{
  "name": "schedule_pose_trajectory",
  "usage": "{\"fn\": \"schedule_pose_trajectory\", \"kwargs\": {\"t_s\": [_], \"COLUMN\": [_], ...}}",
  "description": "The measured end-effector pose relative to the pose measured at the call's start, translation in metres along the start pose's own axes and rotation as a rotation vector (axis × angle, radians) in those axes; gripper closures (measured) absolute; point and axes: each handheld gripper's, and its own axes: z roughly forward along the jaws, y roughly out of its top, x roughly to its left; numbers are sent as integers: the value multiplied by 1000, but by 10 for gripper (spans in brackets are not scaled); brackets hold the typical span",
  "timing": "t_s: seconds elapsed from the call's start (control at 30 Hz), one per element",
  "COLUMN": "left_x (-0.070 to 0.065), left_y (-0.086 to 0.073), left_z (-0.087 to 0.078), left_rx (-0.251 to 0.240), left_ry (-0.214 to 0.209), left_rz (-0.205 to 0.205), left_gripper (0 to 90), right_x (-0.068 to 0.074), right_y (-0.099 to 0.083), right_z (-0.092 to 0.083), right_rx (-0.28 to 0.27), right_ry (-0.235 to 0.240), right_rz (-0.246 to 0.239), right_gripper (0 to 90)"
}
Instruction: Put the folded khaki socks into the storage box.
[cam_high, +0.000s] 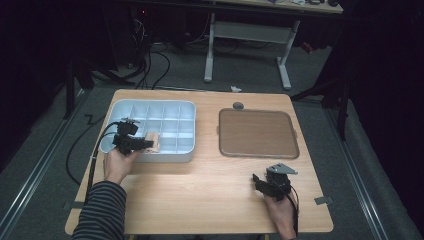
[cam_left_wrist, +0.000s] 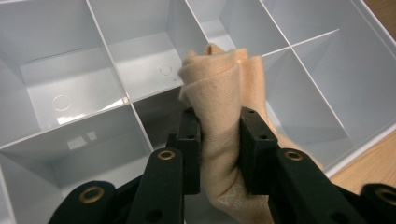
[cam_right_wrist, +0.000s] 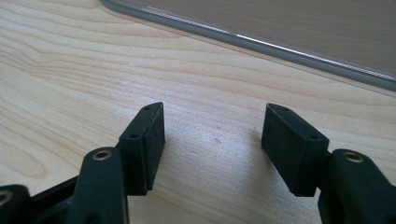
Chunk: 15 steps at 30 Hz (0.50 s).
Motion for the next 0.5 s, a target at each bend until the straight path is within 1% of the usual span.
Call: {"fn": "schedule_pose_trajectory", "kwargs": {"t_s": [0.07, 0.2, 0.27, 0.3, 0.37, 0.43, 0.5], "left_x": [-3, -3, -4, -4, -6, -6, -5], "left_y": [0, 1, 1, 1, 0, 0, -1], "left_z": [1, 2, 3, 4, 7, 11, 13], "left_rx": [8, 15, 17, 21, 45, 64, 63], "left_ry": [20, 26, 38, 51, 84, 82, 73], "left_rz": [19, 24, 27, 34, 52, 53, 43], "left_gripper": [727, 727, 727, 727, 727, 726, 727], "right_x": [0, 0, 0, 0, 0, 0, 0], "right_y": [0, 0, 0, 0, 0, 0, 0], "right_z": [0, 0, 0, 0, 0, 0, 0], "right_rx": [0, 0, 0, 0, -1, 0, 0], "right_ry": [0, 0, 1, 0, 1, 1, 1], "right_rz": [0, 0, -1, 0, -2, -1, -1], "right_gripper": [397, 396, 396, 396, 395, 396, 396]}}
